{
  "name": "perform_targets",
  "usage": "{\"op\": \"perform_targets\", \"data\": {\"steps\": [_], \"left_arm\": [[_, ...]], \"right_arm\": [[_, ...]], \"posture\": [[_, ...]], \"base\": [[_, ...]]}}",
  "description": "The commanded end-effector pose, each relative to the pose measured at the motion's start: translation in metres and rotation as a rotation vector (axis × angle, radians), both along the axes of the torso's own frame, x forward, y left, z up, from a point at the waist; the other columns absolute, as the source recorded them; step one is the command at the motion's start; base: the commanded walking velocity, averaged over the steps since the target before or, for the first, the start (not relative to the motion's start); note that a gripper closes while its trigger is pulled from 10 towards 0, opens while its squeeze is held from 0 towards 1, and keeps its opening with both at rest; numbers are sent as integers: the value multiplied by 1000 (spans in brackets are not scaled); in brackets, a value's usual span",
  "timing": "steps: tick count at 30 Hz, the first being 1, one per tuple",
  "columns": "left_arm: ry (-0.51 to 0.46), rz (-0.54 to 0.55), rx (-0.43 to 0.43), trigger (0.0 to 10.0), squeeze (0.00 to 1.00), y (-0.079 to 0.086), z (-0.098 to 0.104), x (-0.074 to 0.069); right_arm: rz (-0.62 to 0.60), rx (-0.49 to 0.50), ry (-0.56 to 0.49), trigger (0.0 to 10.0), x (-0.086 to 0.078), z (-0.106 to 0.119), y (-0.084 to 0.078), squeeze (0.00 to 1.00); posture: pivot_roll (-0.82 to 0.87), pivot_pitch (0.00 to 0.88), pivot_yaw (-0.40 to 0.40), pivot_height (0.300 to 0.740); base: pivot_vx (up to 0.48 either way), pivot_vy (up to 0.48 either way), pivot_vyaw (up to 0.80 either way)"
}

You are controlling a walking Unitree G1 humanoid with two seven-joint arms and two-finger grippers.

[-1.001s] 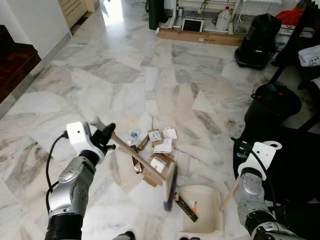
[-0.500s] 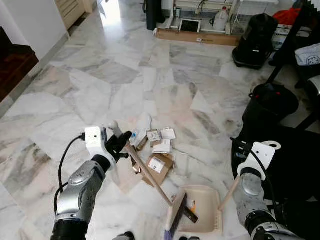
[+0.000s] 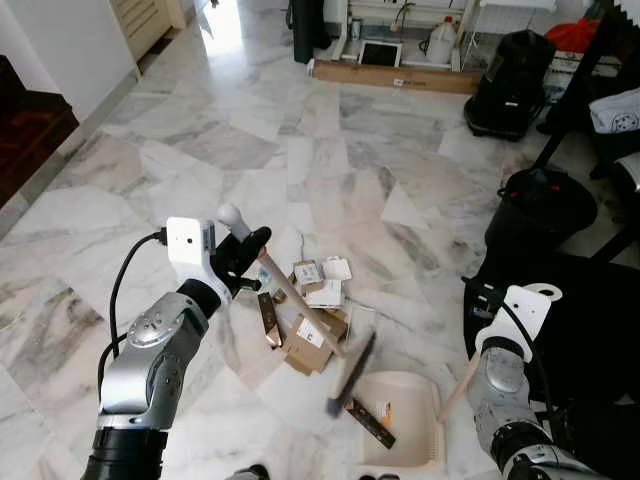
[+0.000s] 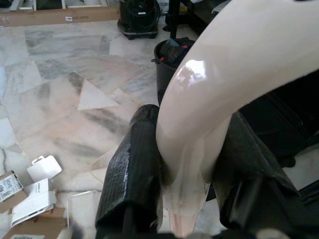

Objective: Sweep floor

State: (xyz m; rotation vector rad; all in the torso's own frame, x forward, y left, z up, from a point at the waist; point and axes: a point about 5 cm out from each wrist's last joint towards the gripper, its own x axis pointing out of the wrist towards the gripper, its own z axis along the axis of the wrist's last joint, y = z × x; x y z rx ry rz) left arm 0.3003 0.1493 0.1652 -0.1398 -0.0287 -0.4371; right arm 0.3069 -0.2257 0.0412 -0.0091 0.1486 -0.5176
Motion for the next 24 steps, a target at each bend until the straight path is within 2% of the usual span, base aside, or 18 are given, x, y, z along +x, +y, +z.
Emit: {"op": "perform_targets", "data": {"steps": [1,3,11,17,21,24], "left_arm": [[21,-26,55,10000,0,-3,-6,-3],[47,-44,84,10000,0,-4,-15,-5],[76,-69,110,10000,0,-9,-24,-9],[87,-90,104,10000,0,-13,-26,-9],[95,-91,58,10000,0,-16,-27,-8],[107,-72,95,10000,0,-18,-33,-6]], "right_arm": [[11,49,81,10000,-9,-17,7,0],[10,49,81,10000,-9,-17,6,0],[5,47,80,10000,-10,-17,4,0],[5,47,78,10000,-10,-17,4,0],[7,49,79,10000,-10,-17,5,0],[10,51,80,10000,-10,-17,6,0]], "posture": [[108,105,23,740],[107,105,22,740],[104,107,21,740],[102,110,21,740],[103,110,20,740],[105,113,18,740]], "base": [[0,0,0],[0,0,0],[0,0,0],[0,0,0],[0,0,0],[0,0,0]]}}
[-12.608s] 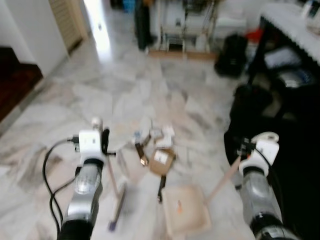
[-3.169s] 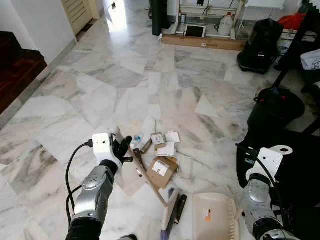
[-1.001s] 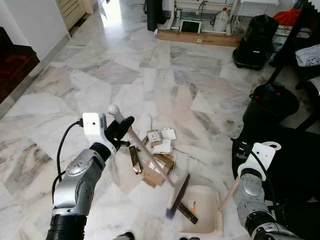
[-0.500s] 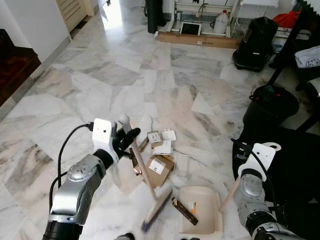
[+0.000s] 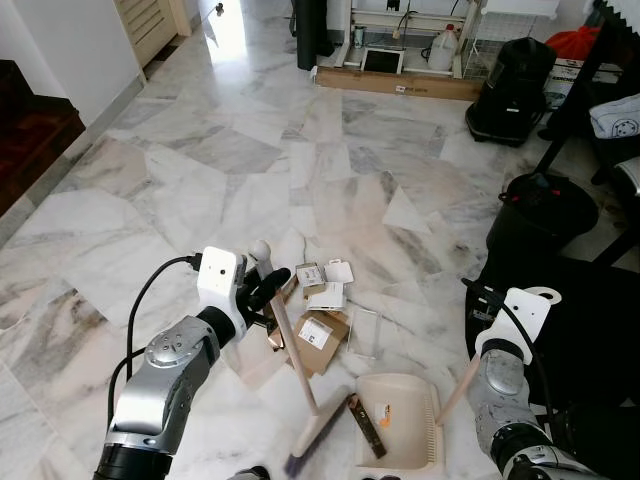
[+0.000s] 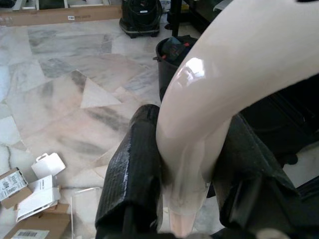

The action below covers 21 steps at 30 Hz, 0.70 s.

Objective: Sweep floor

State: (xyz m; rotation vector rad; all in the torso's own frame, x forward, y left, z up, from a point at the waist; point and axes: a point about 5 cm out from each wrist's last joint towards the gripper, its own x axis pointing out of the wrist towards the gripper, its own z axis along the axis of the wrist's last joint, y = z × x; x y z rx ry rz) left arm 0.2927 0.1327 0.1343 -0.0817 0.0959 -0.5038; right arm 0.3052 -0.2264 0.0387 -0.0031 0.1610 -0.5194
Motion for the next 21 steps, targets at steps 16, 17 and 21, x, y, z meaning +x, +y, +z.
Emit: {"op": "perform_targets", "data": {"steps": [16,17,21], "left_arm": [[3,-15,-123,10000,0,-14,9,9],[4,-13,-128,10000,0,-14,9,9],[5,4,-145,10000,0,-16,8,10]], "right_arm": [[34,63,60,10000,-3,-12,14,0],[35,66,60,10000,-3,-12,14,0],[31,86,60,10000,-3,-13,14,0]], "posture": [[104,115,16,740],[104,114,15,740],[100,106,15,740]], "base": [[0,0,0],[0,0,0],[0,0,0]]}}
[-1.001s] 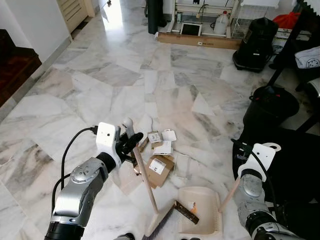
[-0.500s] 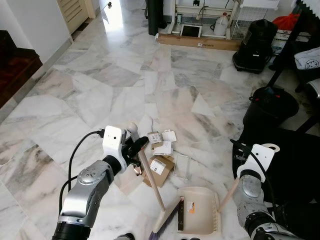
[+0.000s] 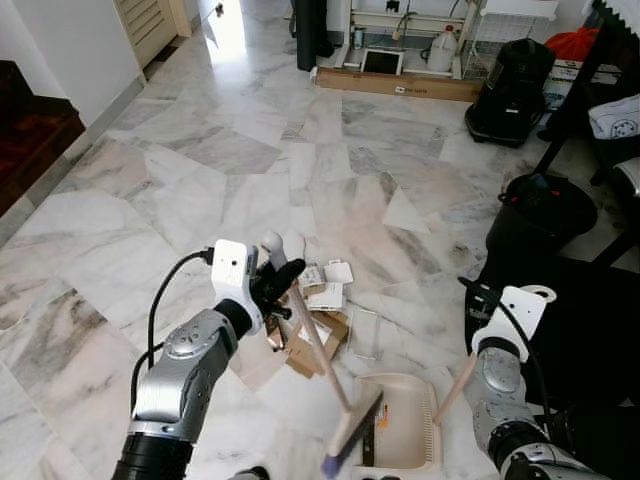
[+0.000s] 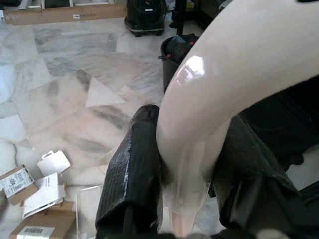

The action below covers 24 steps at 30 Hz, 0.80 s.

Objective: Sweep floor

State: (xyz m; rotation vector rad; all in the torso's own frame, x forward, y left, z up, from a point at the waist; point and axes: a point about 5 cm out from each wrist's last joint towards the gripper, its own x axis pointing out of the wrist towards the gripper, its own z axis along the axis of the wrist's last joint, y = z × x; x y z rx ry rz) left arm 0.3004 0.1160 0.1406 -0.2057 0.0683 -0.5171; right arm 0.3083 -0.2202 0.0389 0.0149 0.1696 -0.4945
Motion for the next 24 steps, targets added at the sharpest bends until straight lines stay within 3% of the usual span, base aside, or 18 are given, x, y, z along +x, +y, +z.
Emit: {"op": "perform_targets", "data": {"steps": [1,10,16,20,24], "left_arm": [[-4,25,-13,10000,0,2,2,3],[-129,261,13,10000,0,37,21,17],[-246,442,52,10000,0,62,38,19],[-277,459,107,10000,0,65,39,19],[-247,474,143,10000,0,70,24,15]], "right_arm": [[4,77,56,10000,-6,-13,7,0],[-35,235,34,10000,-4,-14,3,0],[-22,260,10,10000,1,-9,4,0],[-32,288,4,10000,1,-9,2,0],[-22,295,-22,10000,5,-4,1,0]], "posture": [[94,100,15,740],[94,40,2,740],[90,0,-10,740],[92,0,-21,740],[80,0,-35,740]], "base": [[0,0,0],[0,0,0],[0,0,0],[0,0,0],[0,0,0]]}}
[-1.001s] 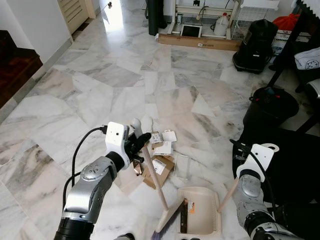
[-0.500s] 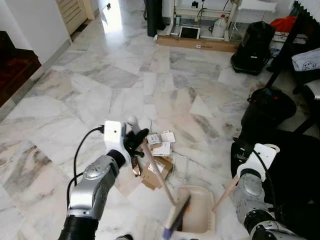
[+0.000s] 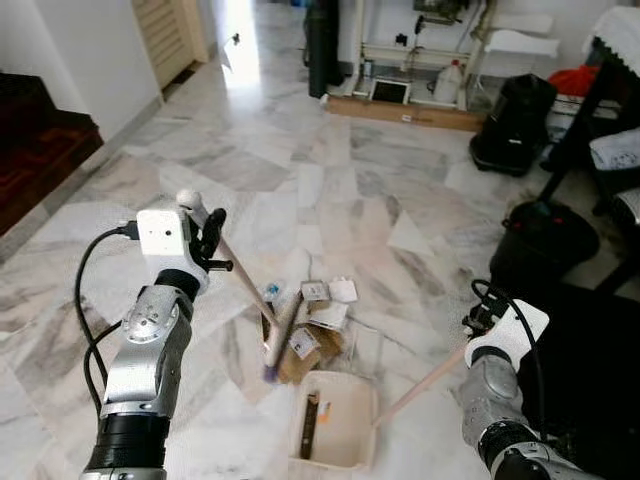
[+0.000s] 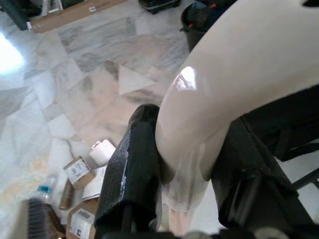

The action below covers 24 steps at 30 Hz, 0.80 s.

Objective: Sweep floor

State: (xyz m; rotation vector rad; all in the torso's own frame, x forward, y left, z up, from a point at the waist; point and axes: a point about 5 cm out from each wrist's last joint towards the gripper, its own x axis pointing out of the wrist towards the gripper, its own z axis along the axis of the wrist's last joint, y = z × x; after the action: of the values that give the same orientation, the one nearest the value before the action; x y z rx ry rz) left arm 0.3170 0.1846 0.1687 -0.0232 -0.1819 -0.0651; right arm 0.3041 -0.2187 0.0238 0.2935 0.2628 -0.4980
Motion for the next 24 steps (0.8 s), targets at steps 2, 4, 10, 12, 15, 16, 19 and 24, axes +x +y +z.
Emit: {"op": "perform_targets", "data": {"steps": [2,4,10,12,15,16,19,24], "left_arm": [[5,17,7,10000,0,3,-7,-2],[10,37,3,10000,0,5,-11,-3],[28,54,1,10000,0,6,-20,0],[33,55,2,10000,0,5,-25,2],[34,52,0,10000,0,3,-26,3],[33,49,-5,10000,0,2,-27,6],[33,46,-10,10000,0,1,-27,8],[21,44,-31,10000,0,-1,-26,13]], "right_arm": [[9,6,-52,10000,9,12,-1,0],[17,8,-66,10000,10,13,-2,0],[-1,63,-100,10000,11,16,-9,0],[2,99,-126,10000,13,19,-10,0],[8,104,-137,10000,14,21,-11,0],[17,128,-149,10000,15,22,-11,0],[27,140,-164,10000,16,23,-12,0],[15,162,-207,10000,17,28,-17,0]], "posture": [[79,0,-40,740],[77,0,-44,740],[63,0,-45,740],[53,0,-44,740],[51,0,-43,740],[43,0,-42,740],[36,0,-40,740],[21,0,-36,740]], "base": [[0,0,0],[0,0,0],[0,0,0],[0,0,0],[0,0,0],[0,0,0],[0,0,0],[0,0,0]]}}
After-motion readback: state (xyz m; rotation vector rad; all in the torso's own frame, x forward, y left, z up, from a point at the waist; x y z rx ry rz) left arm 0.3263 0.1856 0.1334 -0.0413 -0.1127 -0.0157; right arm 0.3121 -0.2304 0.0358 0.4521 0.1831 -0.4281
